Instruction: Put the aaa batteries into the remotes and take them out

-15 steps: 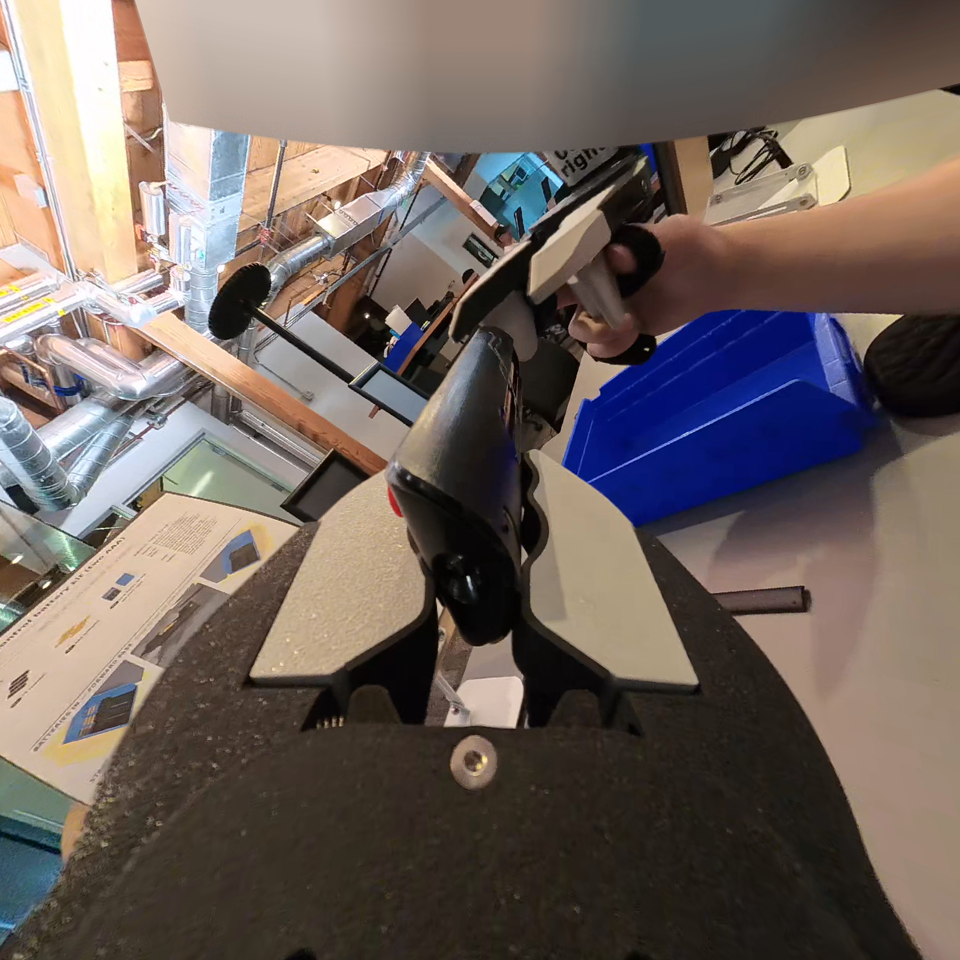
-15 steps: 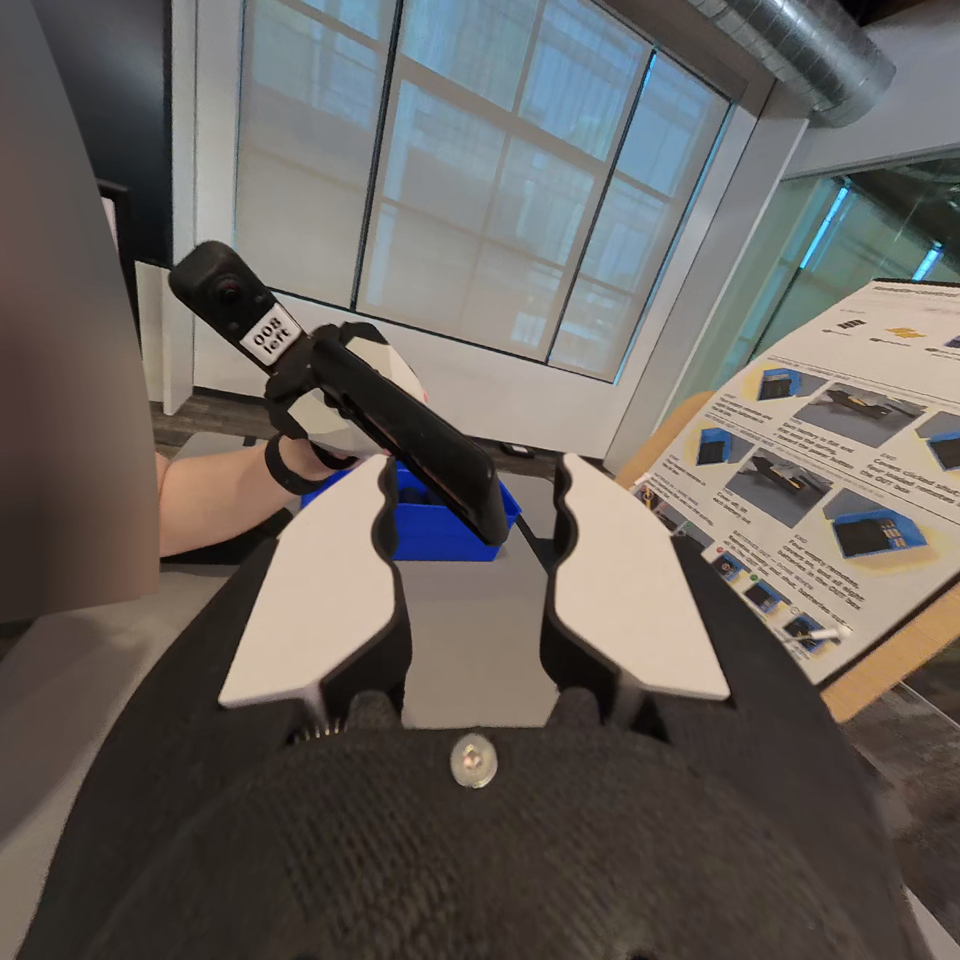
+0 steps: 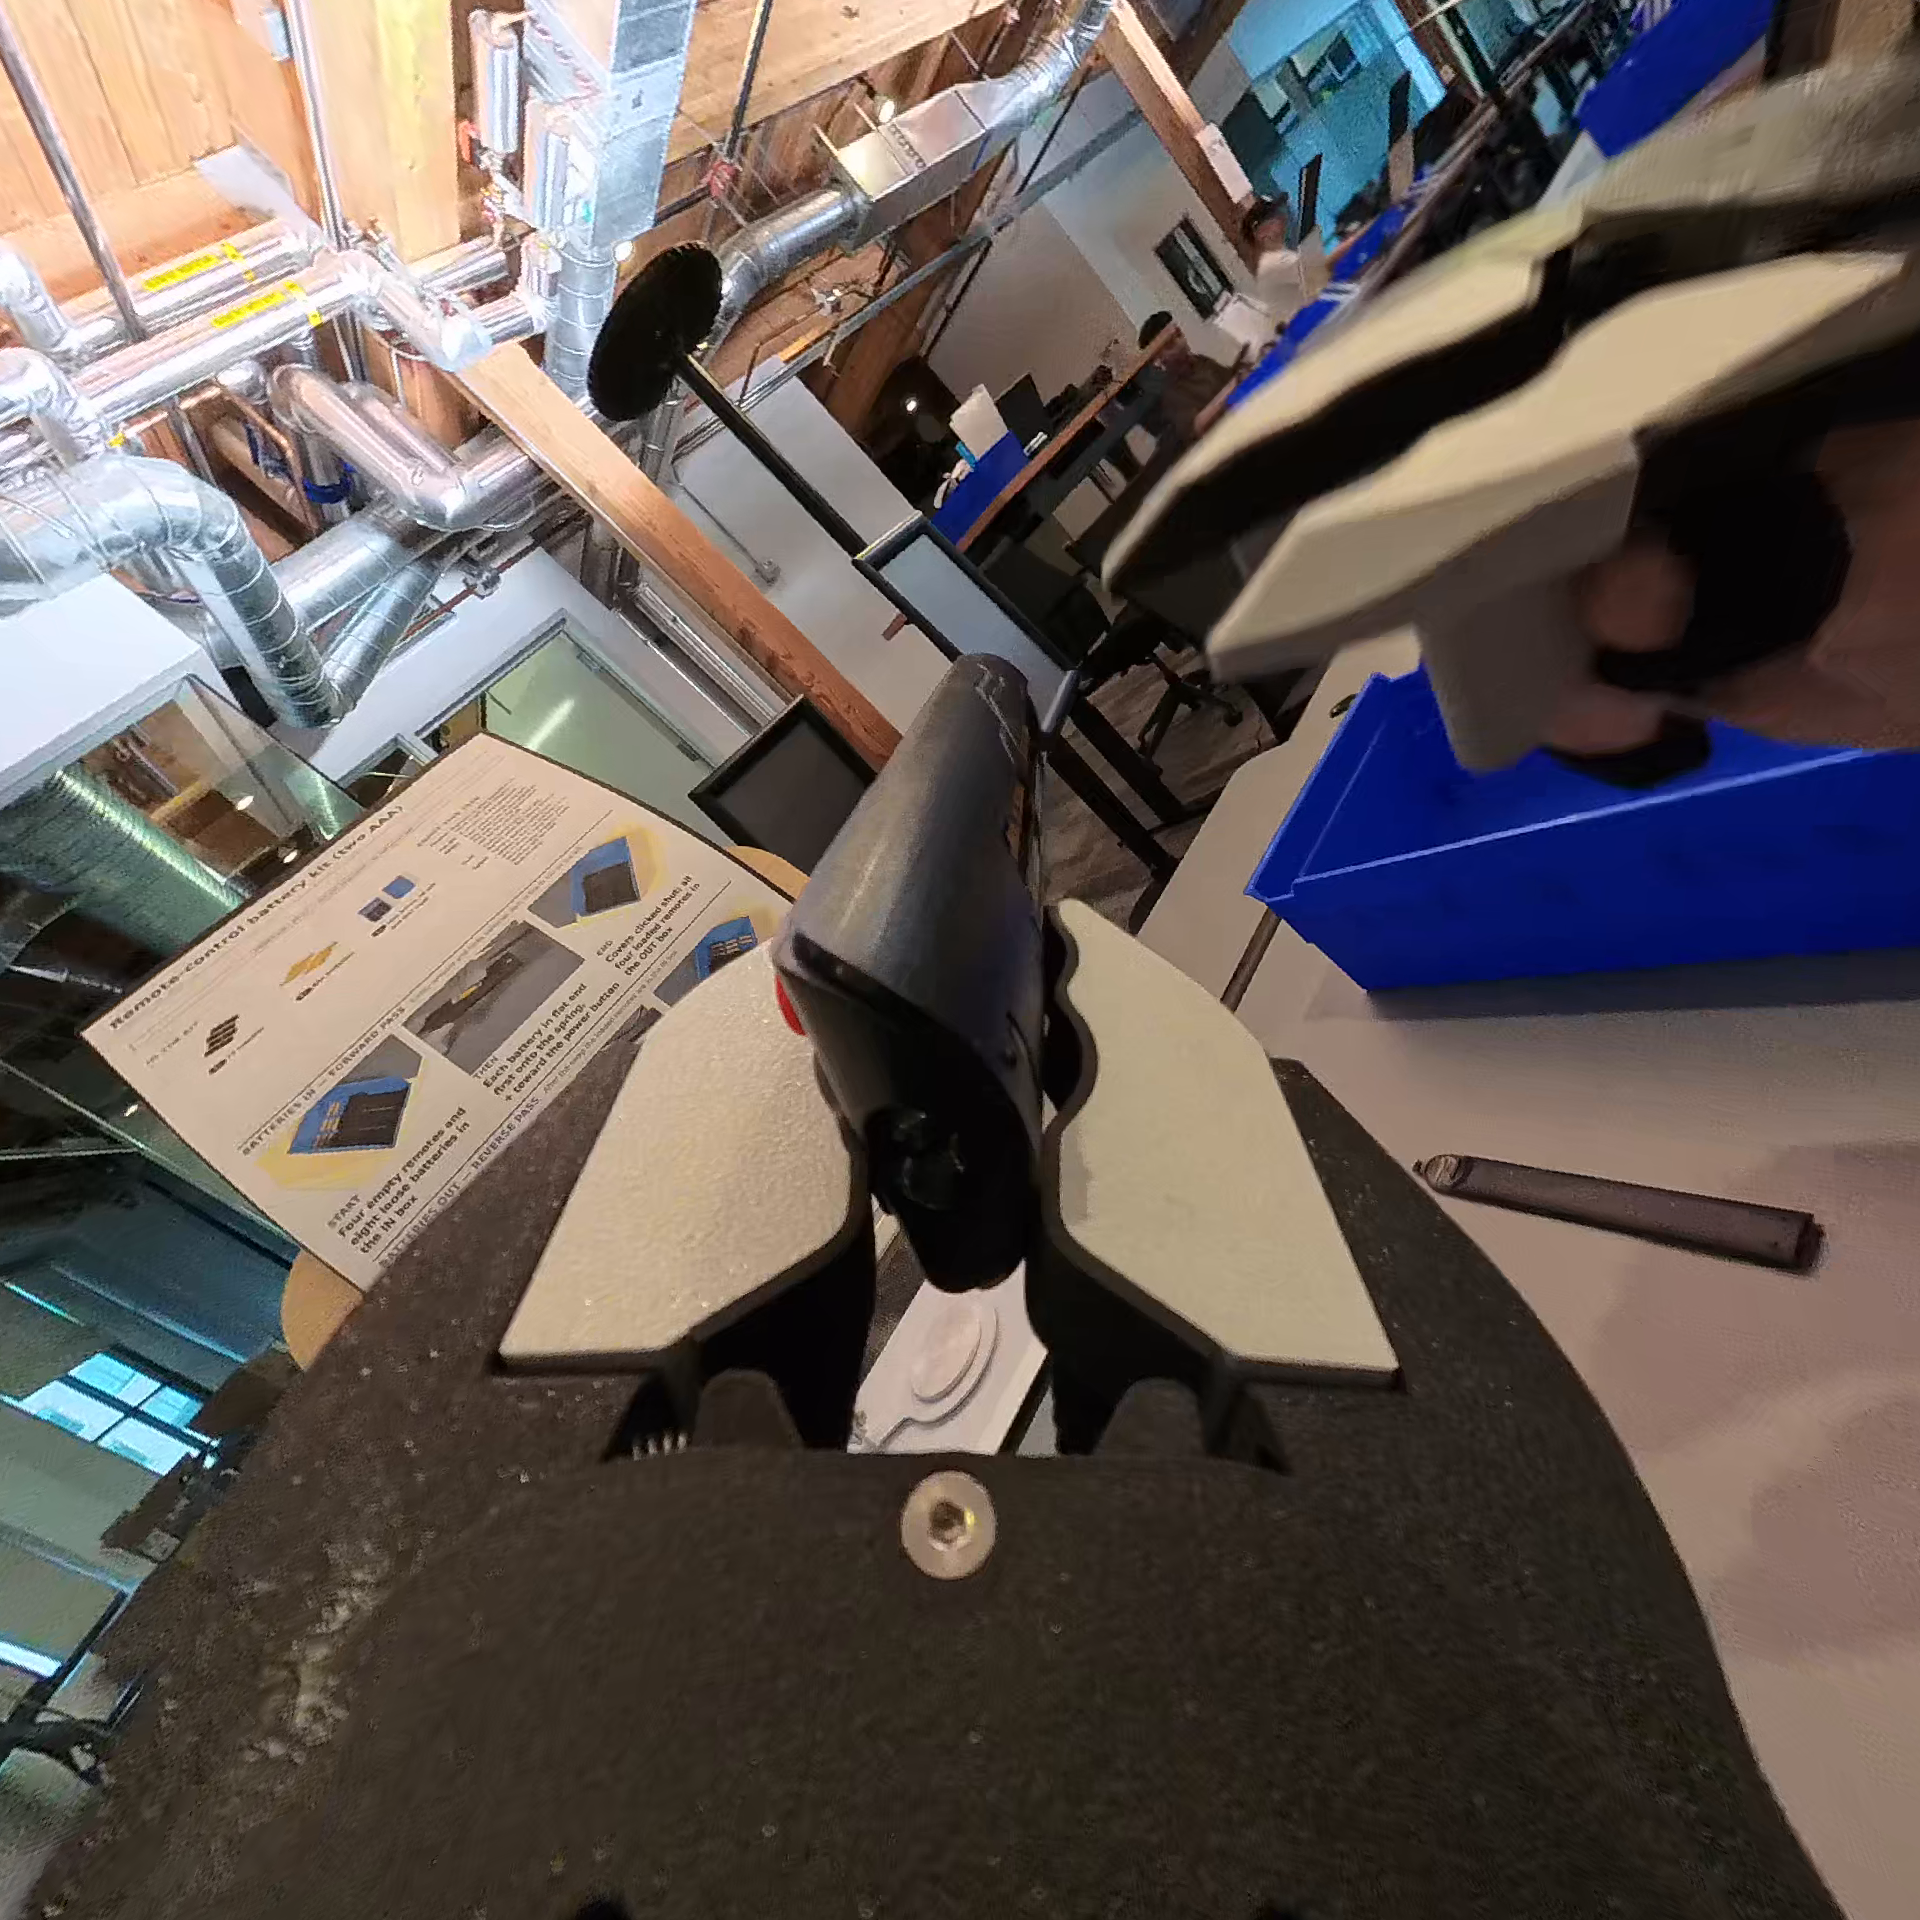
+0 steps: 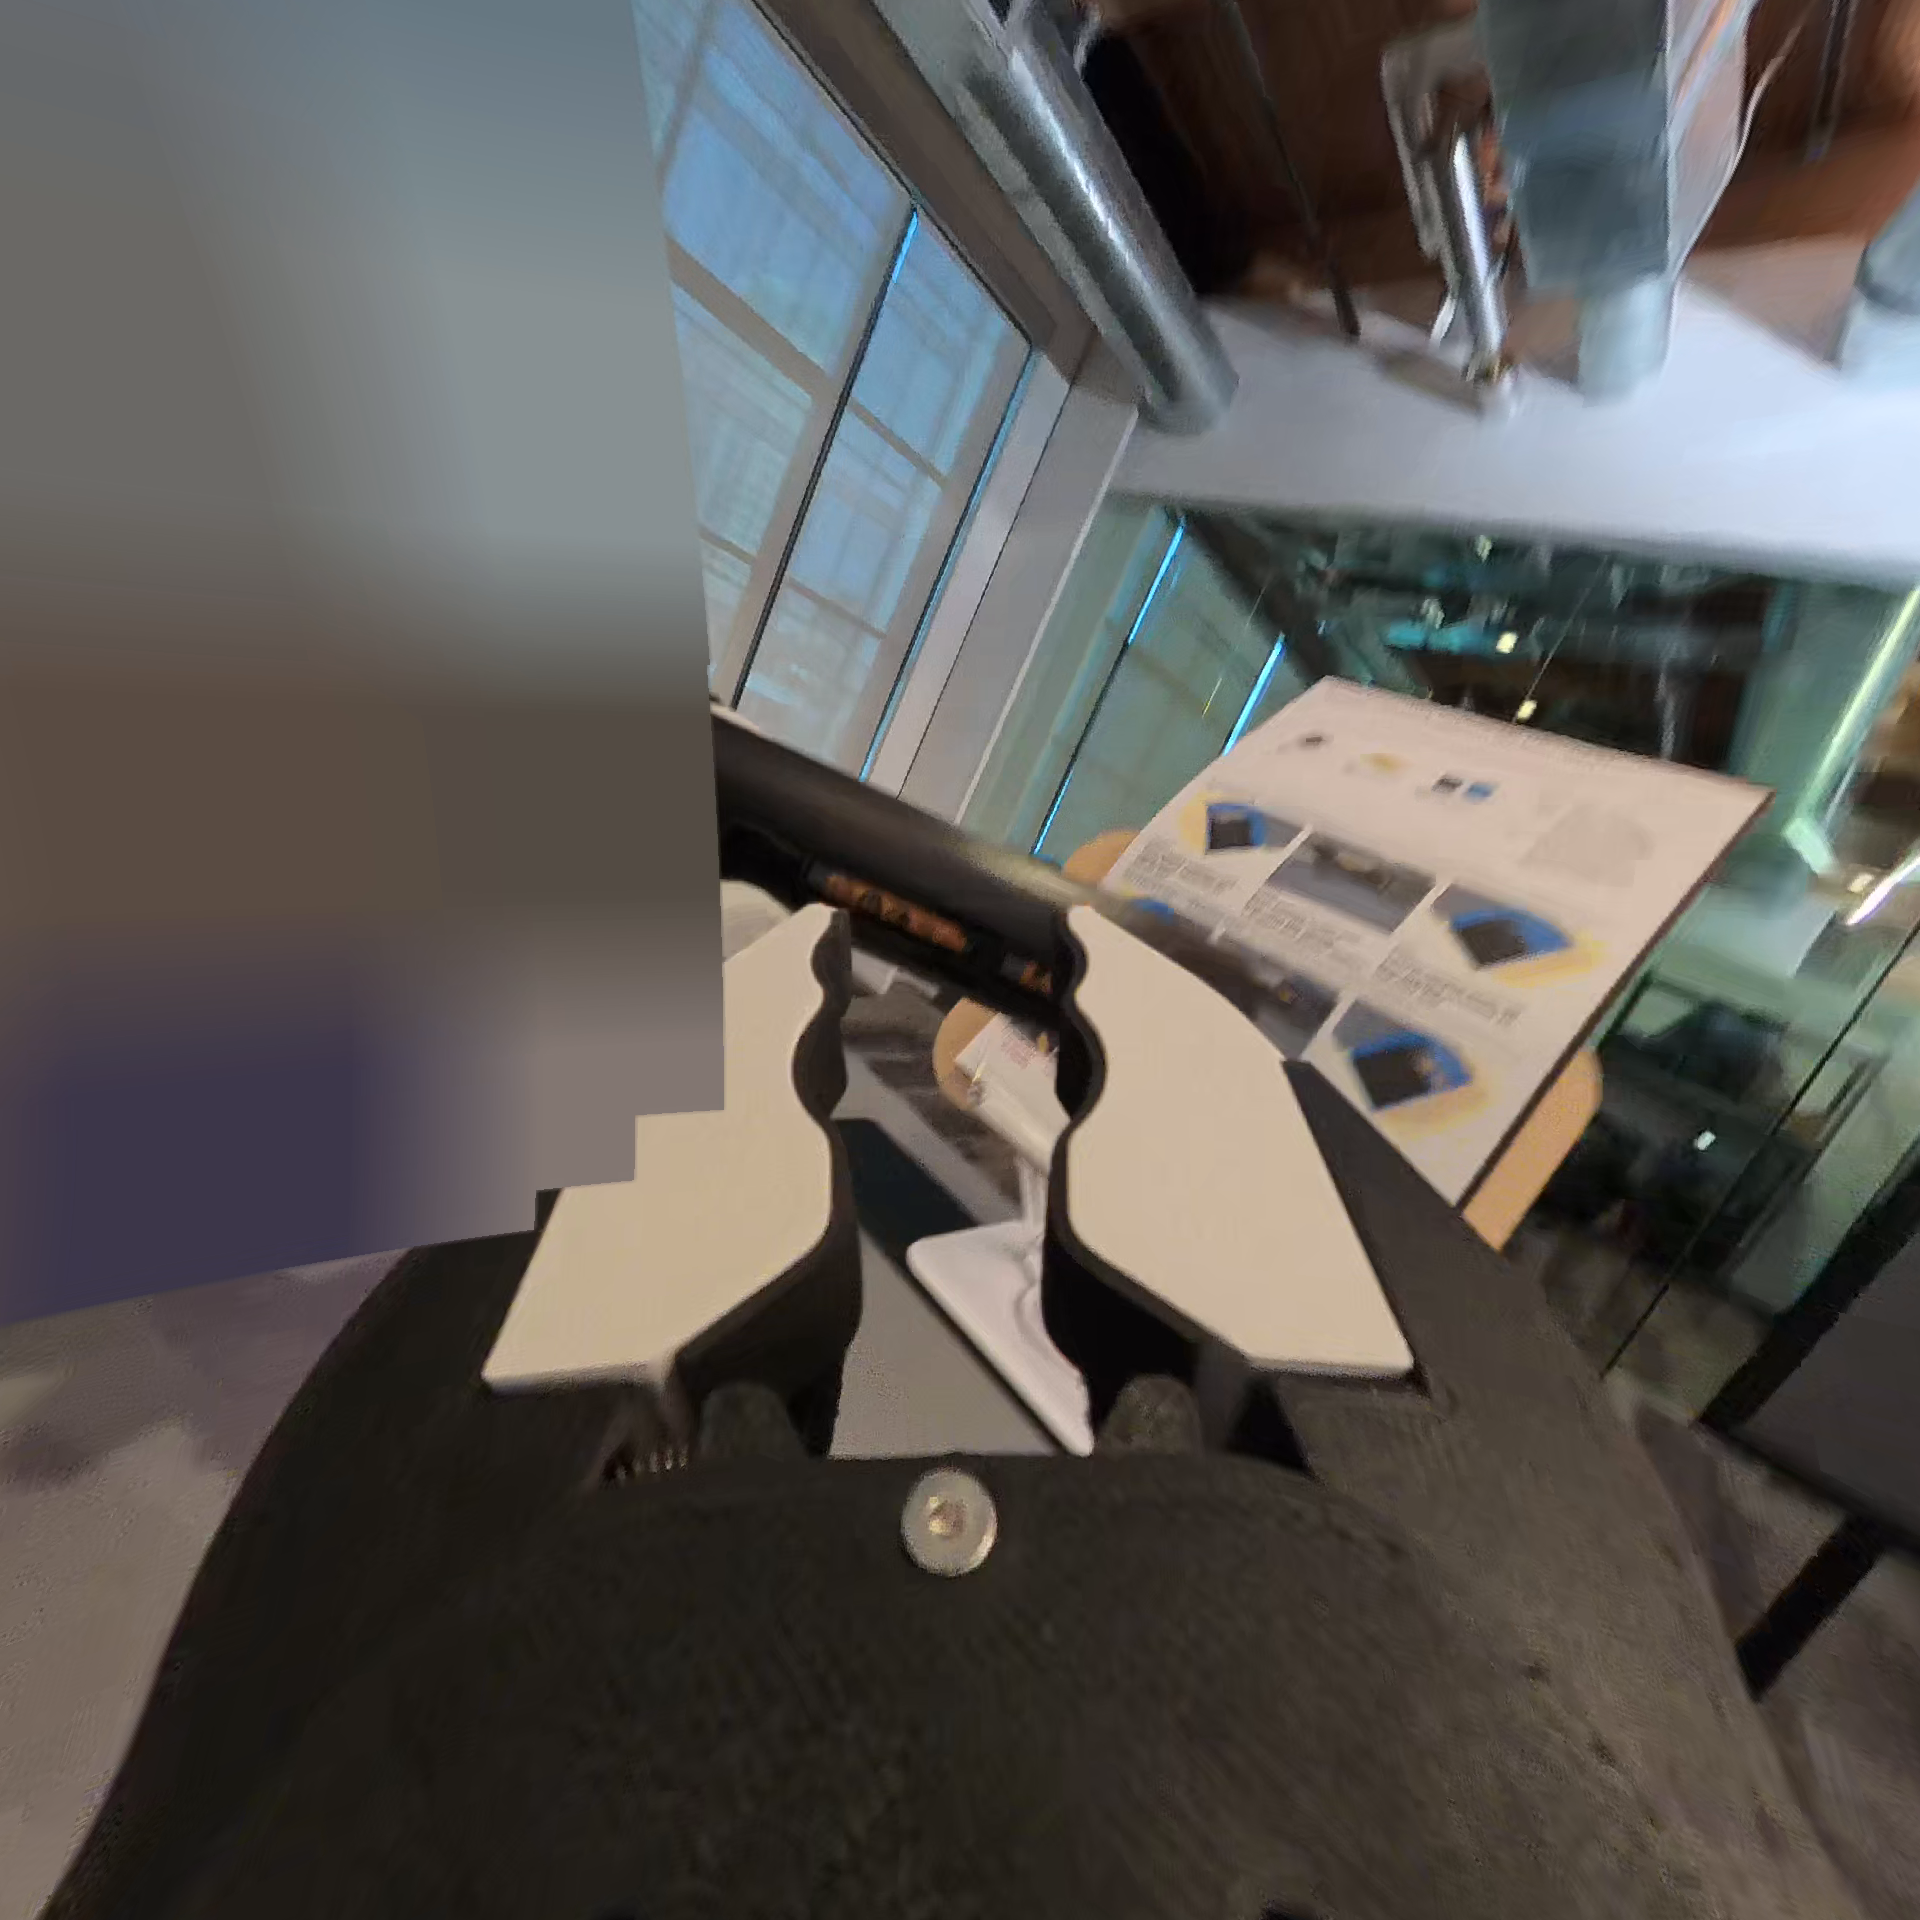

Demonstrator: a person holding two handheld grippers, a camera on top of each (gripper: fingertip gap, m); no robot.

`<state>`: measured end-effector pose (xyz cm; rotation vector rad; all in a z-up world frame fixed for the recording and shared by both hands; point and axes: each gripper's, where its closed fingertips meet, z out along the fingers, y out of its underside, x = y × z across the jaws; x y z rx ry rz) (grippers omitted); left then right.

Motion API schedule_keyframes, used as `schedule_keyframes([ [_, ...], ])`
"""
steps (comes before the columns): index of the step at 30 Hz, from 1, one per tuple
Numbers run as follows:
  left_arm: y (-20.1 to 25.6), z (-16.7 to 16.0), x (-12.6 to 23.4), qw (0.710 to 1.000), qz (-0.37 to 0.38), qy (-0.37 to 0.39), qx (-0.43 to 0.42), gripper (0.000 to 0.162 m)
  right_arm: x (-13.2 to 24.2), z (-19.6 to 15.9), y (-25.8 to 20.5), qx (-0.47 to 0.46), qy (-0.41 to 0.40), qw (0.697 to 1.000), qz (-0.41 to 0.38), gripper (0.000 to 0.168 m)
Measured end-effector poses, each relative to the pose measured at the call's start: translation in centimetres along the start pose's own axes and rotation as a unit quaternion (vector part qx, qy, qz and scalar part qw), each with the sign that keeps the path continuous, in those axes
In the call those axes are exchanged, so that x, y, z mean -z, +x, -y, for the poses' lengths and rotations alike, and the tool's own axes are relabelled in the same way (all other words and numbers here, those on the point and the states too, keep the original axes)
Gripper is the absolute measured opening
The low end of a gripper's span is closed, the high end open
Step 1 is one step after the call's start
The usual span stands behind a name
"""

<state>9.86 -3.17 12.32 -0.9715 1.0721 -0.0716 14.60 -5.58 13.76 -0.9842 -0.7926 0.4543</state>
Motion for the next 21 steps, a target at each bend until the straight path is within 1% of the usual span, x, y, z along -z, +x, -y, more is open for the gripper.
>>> schedule_keyframes([
  [2, 0.1, 0.1, -0.1, 1.000, 0.005, -0.003, -0.003, 0.030, -0.8, -1.7, -0.5, -0.027, -0.031, 0.999, -0.003, 0.038],
  [3, 0.1, 0.2, -0.1, 1.000, 0.011, -0.002, -0.006, 0.030, -1.0, -2.4, -0.7, -0.028, -0.044, 0.999, -0.007, 0.038],
  [5, 0.6, 0.3, -0.3, 1.000, -0.007, -0.003, 0.012, 0.030, -1.2, -2.7, -0.6, -0.007, -0.049, 0.998, -0.025, 0.039],
  [7, 1.1, 0.3, -0.5, 0.998, -0.028, -0.001, 0.052, 0.030, -0.8, -2.0, -0.1, 0.034, -0.038, 0.998, -0.047, 0.039],
  [9, 1.9, 0.0, -0.8, 0.991, -0.073, -0.016, 0.110, 0.030, -0.2, -0.5, 0.5, 0.082, -0.021, 0.995, -0.062, 0.040],
  [11, 2.4, -0.4, -0.9, 0.979, -0.106, -0.030, 0.169, 0.030, 0.3, 0.8, 0.5, 0.111, -0.005, 0.993, -0.037, 0.040],
  [12, 3.0, -0.5, -1.0, 0.970, -0.133, -0.038, 0.202, 0.030, 0.4, 1.0, 0.4, 0.114, -0.011, 0.993, -0.015, 0.040],
  [14, 3.9, -0.5, -1.0, 0.944, -0.181, -0.042, 0.273, 0.030, 0.2, -0.2, 0.8, 0.095, -0.058, 0.994, 0.019, 0.040],
  [15, 4.2, -0.3, -1.0, 0.931, -0.199, -0.037, 0.304, 0.030, 0.1, -1.0, 1.4, 0.072, -0.085, 0.994, 0.017, 0.042],
  [16, 4.4, -0.1, -1.0, 0.918, -0.212, -0.030, 0.333, 0.031, 0.0, -1.6, 2.2, 0.044, -0.101, 0.994, 0.009, 0.049],
  [17, 4.5, 0.1, -1.0, 0.908, -0.218, -0.023, 0.358, 0.031, 0.0, -1.9, 2.6, 0.014, -0.108, 0.994, 0.007, 0.056],
  [19, 4.3, 0.1, -1.1, 0.891, -0.222, -0.015, 0.395, 0.031, 0.1, -2.0, 3.2, -0.041, -0.122, 0.992, 0.006, 0.060],
  [21, 3.9, 0.2, -1.2, 0.886, -0.213, 0.000, 0.412, 0.031, 0.4, -1.8, 3.6, -0.068, -0.134, 0.989, 0.003, 0.071],
])
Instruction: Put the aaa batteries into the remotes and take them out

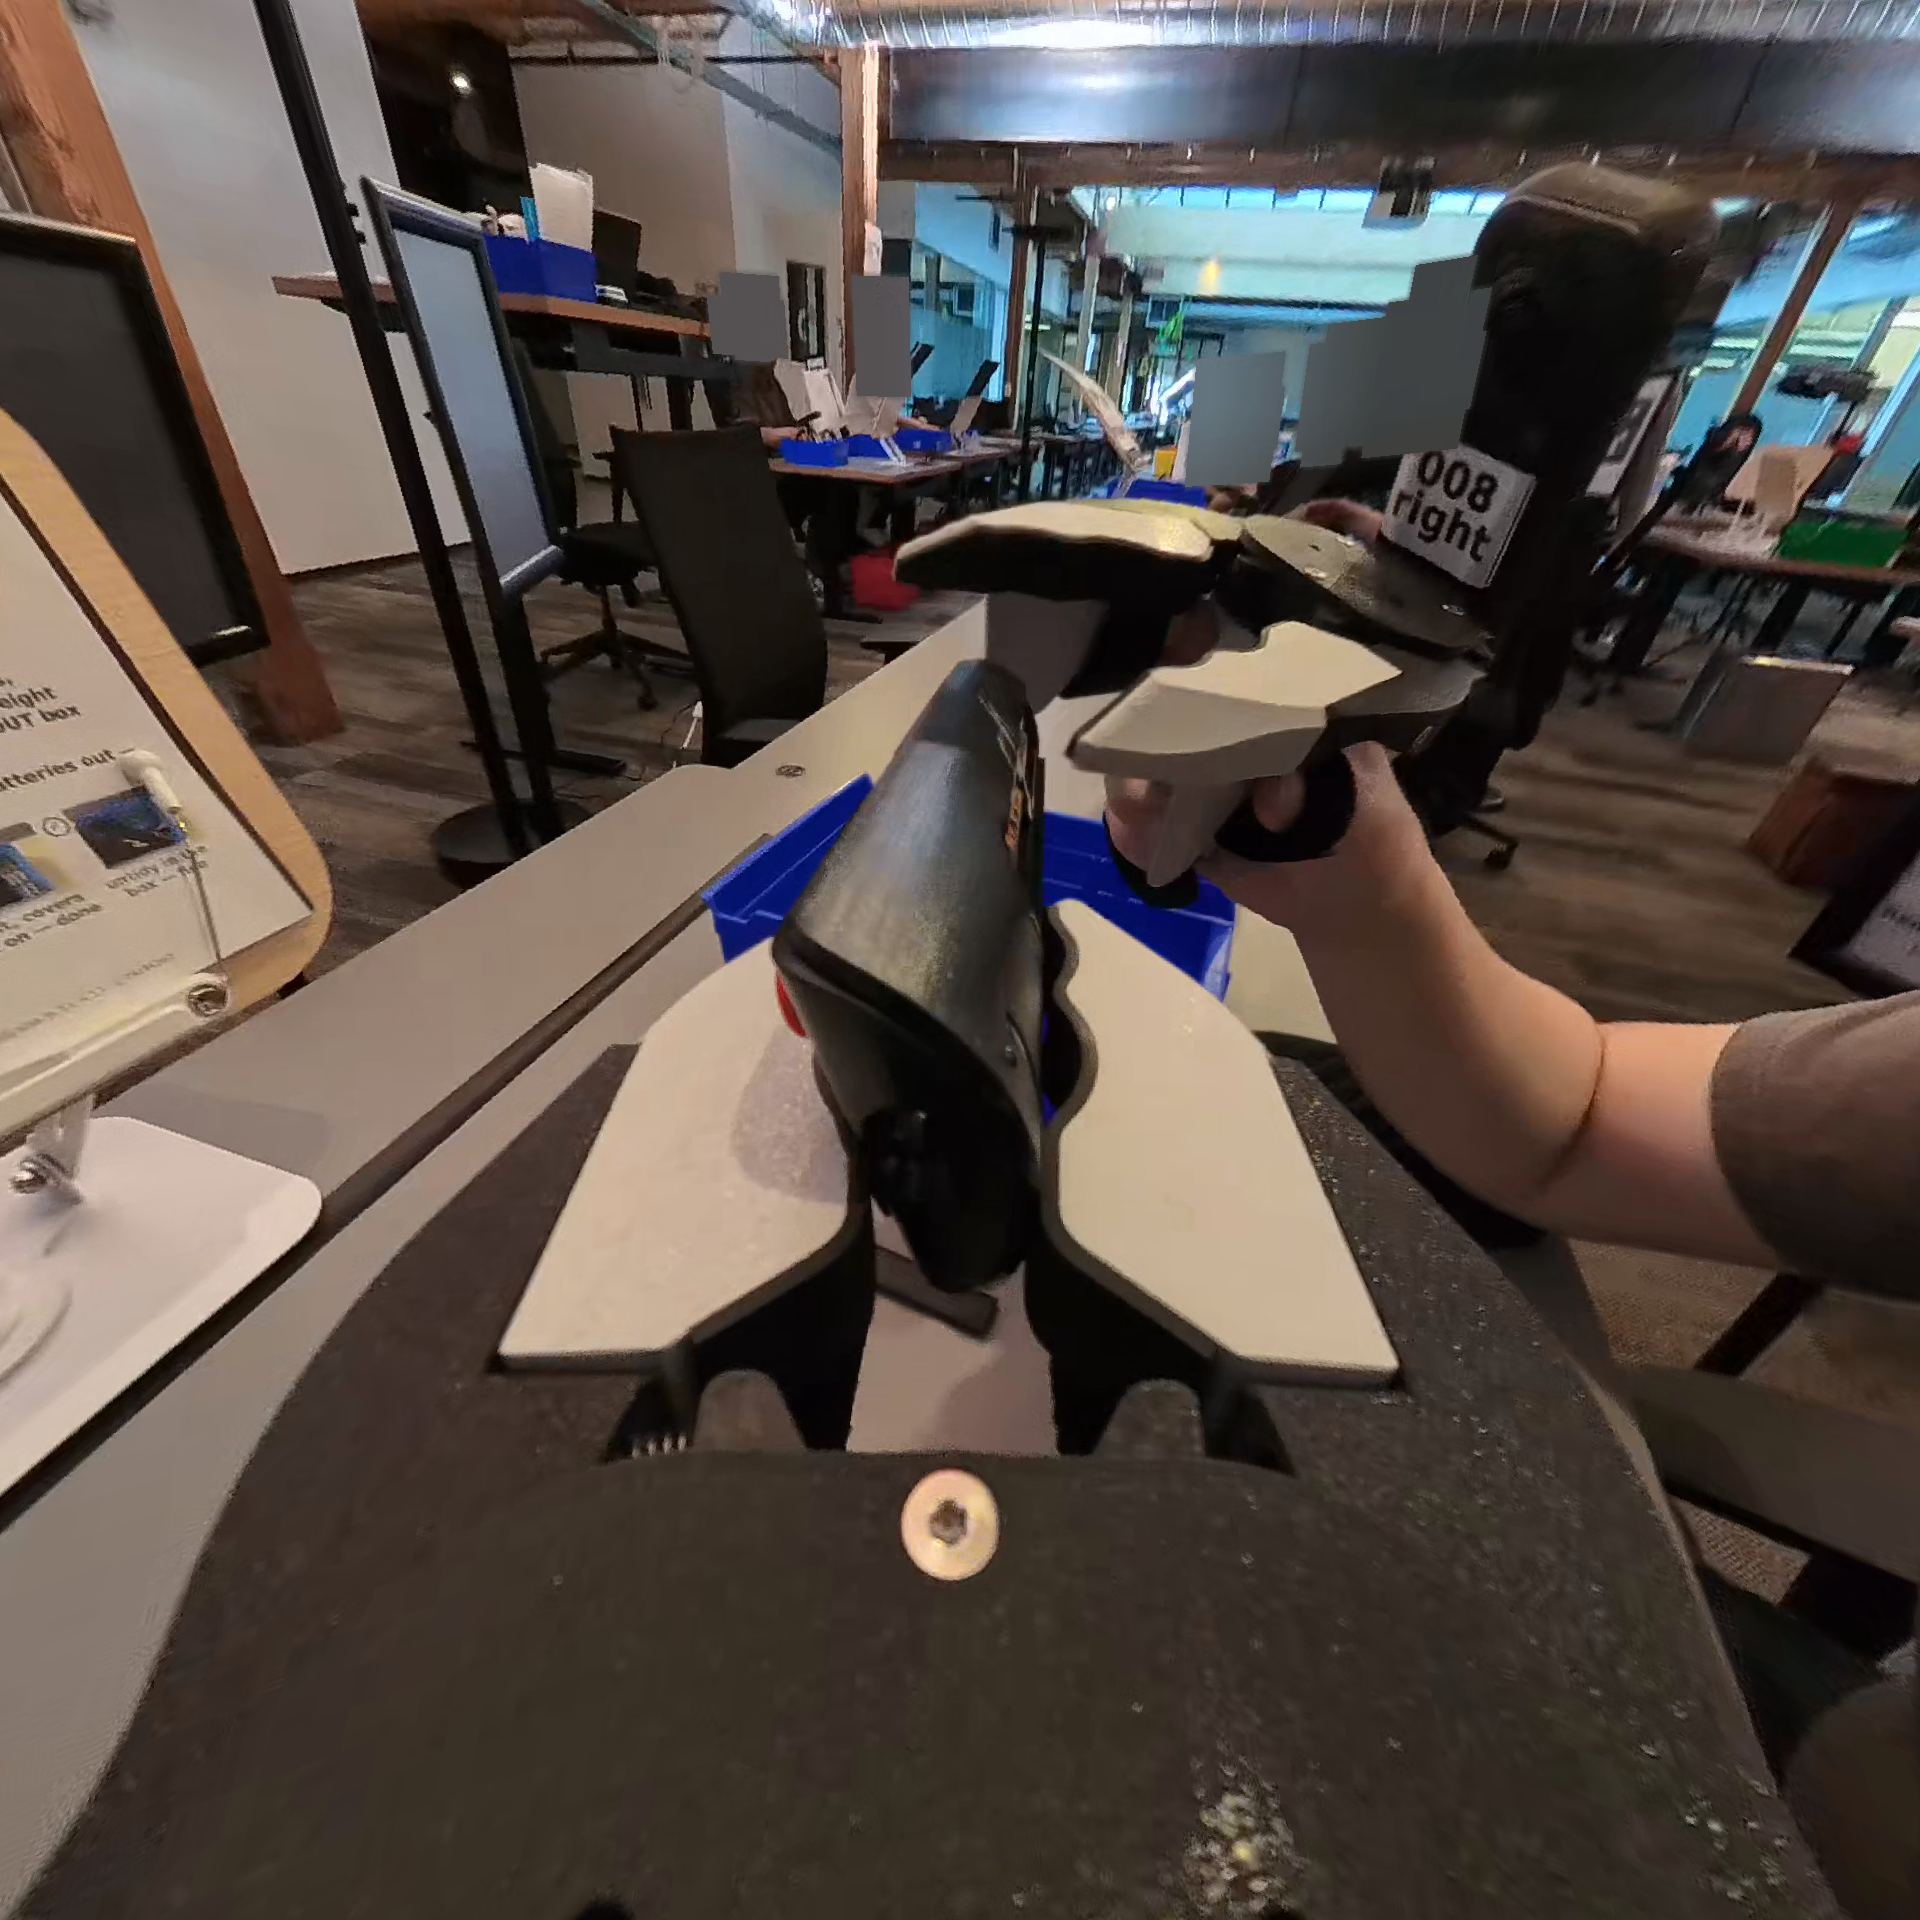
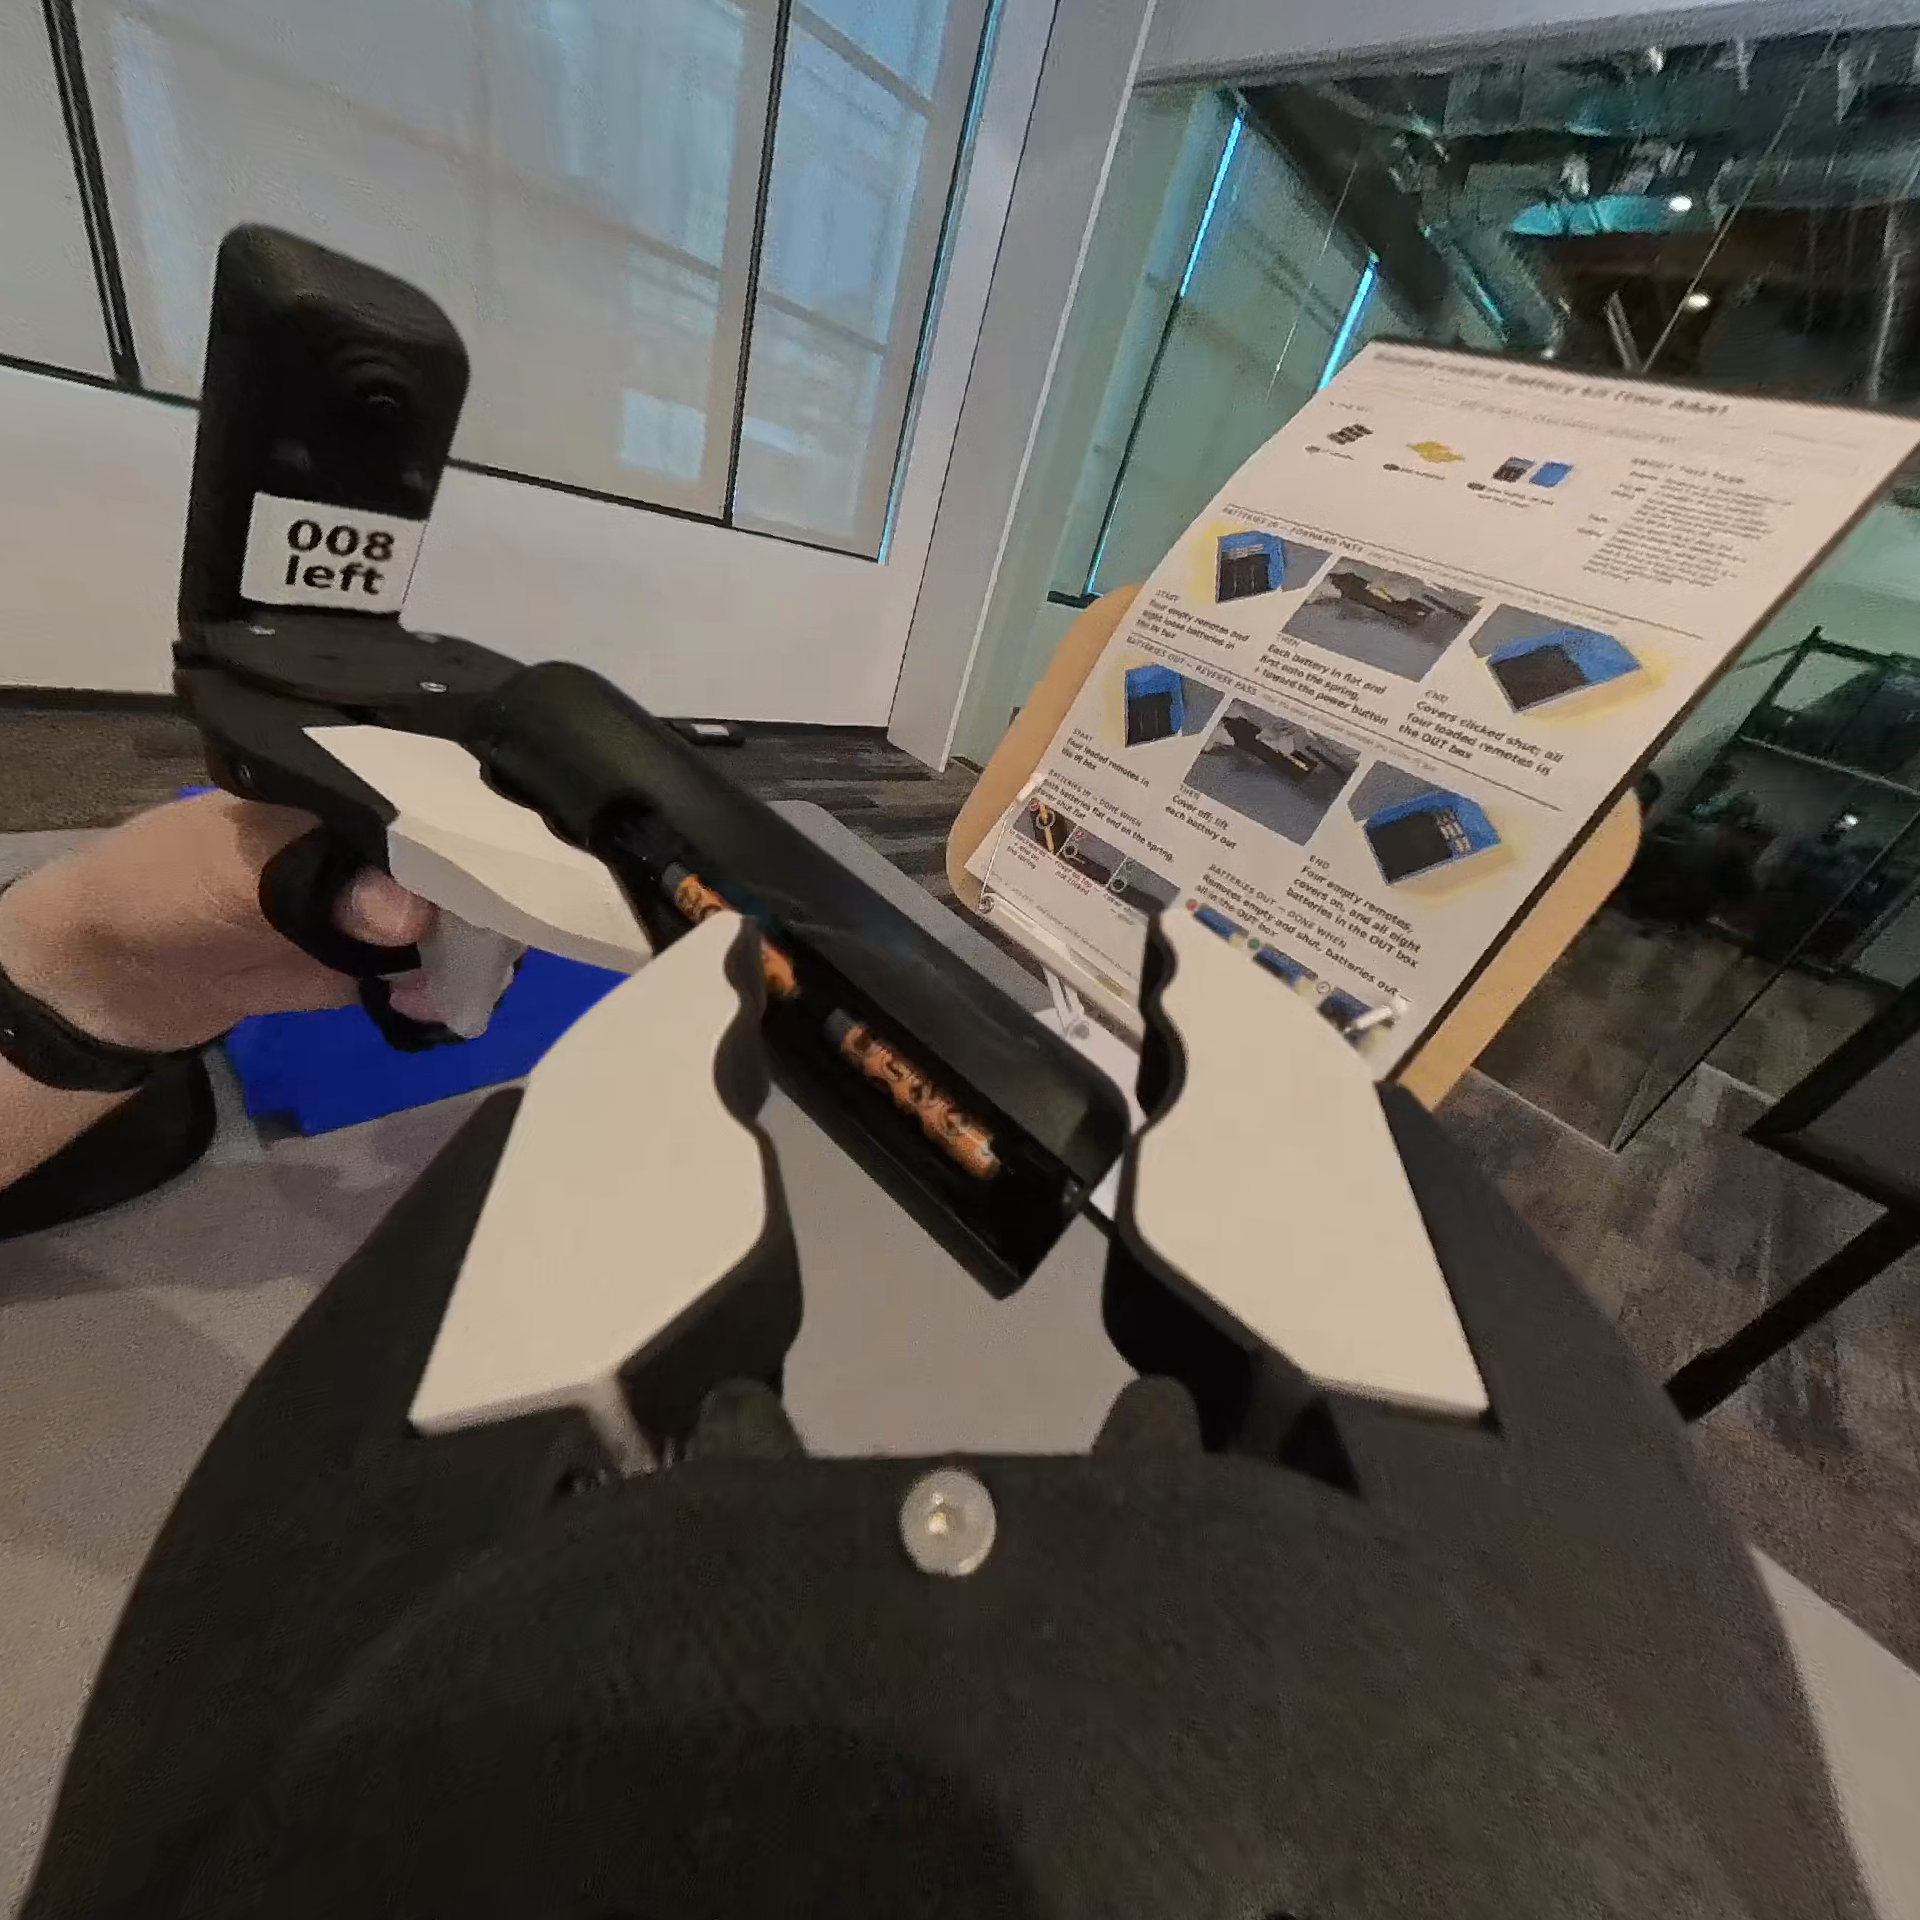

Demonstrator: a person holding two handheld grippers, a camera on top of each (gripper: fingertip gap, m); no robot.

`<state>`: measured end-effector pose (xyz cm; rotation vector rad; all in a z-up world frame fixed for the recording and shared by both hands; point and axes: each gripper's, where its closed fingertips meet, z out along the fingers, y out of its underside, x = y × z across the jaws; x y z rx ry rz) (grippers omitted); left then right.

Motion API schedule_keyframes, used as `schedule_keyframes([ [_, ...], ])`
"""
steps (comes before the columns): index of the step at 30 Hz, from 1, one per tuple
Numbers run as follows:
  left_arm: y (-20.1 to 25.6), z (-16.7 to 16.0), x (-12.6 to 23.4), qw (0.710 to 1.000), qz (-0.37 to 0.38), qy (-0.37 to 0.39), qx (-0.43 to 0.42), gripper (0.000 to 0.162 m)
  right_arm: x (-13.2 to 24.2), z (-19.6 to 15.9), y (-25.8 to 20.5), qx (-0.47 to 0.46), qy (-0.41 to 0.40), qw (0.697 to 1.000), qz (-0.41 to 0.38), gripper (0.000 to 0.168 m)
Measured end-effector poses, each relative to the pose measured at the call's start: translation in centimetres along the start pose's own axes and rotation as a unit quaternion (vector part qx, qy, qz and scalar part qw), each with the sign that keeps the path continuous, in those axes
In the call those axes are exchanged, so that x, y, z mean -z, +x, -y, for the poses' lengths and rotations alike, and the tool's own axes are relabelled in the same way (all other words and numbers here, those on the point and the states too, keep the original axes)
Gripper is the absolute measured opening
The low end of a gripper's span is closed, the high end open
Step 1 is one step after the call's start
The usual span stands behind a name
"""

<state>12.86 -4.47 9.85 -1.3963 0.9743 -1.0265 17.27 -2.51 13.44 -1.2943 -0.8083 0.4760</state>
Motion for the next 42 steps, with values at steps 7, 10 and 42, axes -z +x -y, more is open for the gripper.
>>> schedule_keyframes([
  [7, 0.8, 0.9, -0.1, 0.999, -0.016, 0.044, 0.007, 0.030, 0.5, 0.4, 1.7, -0.041, -0.007, 0.997, -0.069, 0.114],
  [10, 1.4, 1.0, -0.2, 0.998, -0.030, 0.054, 0.007, 0.030, 0.6, 0.3, 1.8, -0.106, 0.001, 0.994, -0.030, 0.125],
  [42, 1.8, -0.5, -0.5, 0.997, -0.025, -0.014, -0.068, 0.030, -1.3, -2.2, -1.6, -0.231, -0.043, 0.969, 0.071, 0.101],
])
